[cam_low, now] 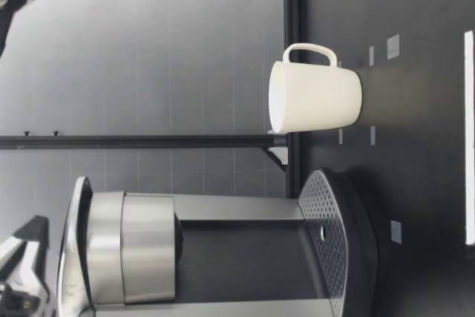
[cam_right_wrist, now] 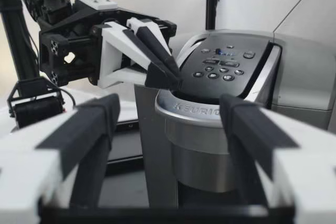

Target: Place the coffee capsule inside the capsule container, then place the cup onto the center of the cup tray.

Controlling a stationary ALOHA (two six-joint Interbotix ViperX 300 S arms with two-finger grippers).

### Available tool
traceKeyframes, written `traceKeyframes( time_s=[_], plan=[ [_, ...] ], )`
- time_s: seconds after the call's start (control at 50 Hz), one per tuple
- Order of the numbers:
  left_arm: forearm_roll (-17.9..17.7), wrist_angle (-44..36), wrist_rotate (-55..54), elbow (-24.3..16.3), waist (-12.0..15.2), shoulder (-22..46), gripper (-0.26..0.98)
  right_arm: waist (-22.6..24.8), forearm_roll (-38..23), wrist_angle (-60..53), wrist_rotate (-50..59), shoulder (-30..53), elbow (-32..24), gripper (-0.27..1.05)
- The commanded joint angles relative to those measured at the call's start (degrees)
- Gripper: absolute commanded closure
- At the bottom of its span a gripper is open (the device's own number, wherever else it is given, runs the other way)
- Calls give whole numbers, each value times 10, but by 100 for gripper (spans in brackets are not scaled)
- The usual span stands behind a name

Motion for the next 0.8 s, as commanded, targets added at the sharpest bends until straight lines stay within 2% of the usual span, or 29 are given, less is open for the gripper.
traceKeyframes(
  time_s=[0.0, 0.1, 0.24, 0.34, 0.46, 0.54, 0.64, 0.78],
  plan=[
    [4, 2, 7, -25, -3, -4, 55, 4, -1, -3, -1, -10, -6, 9],
    [4, 17, 39, -39, -2, -8, 55, 4, -1, 4, -5, -4, -10, 9],
    [3, 105, 93, -43, -3, -18, 55, 3, -2, 52, -20, 4, -27, 9],
    [-6, 142, 132, -43, -3, -24, 55, 3, -2, 138, -47, 12, -54, 9],
    [-40, 167, 176, -41, -3, -28, 55, 1, -2, 256, -74, 26, -99, 9],
    [-72, 192, 216, -42, -4, -29, 55, -4, -2, 343, -85, 39, -134, 9],
    [-138, 239, 296, -49, -18, -31, 55, -23, -4, 471, -96, 58, -184, 9],
    [-273, 315, 432, -74, -48, -39, 55, -48, -17, 617, -119, 83, -236, 10]
  ],
)
